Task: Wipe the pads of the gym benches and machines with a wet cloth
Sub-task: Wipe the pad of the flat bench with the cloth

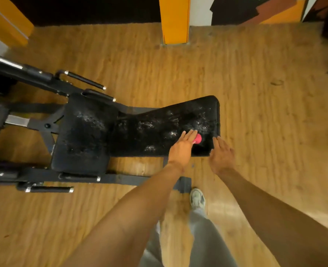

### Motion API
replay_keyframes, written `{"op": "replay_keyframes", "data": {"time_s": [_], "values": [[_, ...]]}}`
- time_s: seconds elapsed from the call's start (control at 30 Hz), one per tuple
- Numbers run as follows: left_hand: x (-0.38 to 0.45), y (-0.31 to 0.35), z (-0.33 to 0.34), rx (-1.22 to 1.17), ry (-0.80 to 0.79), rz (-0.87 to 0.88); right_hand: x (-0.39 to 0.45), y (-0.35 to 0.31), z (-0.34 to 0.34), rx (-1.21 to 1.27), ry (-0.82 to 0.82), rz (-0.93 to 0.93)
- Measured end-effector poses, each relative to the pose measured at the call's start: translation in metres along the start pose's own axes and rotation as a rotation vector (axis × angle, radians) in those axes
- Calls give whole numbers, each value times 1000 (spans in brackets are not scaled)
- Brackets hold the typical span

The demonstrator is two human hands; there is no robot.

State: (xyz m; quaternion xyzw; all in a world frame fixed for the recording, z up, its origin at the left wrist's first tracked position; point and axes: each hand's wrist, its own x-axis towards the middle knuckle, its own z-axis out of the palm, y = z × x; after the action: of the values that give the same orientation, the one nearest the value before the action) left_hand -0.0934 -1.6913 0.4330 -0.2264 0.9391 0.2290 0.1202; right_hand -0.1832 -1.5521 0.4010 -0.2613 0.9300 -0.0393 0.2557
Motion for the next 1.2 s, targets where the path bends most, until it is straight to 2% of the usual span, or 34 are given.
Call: {"op": "replay_keyframes", "data": {"time_s": [0.17,0.37,0.53,0.63,0.83,1.0,1.1,1.2], "values": [[43,-8,18,-31,6,190,7,-1,43,148,102,112],[73,-28,82,-130,9,424,7,-5,71,325,327,149],[55,-42,139,-322,205,530,3,4,72,380,342,172],[39,-44,144,-361,230,594,-5,11,71,407,342,196],[88,-20,116,-292,124,578,2,24,66,476,388,160],[81,-8,125,-324,220,462,18,27,56,643,426,156],[64,-5,129,-374,182,421,18,19,53,721,478,62],[59,-6,125,-418,186,309,15,9,55,583,538,-118]]}}
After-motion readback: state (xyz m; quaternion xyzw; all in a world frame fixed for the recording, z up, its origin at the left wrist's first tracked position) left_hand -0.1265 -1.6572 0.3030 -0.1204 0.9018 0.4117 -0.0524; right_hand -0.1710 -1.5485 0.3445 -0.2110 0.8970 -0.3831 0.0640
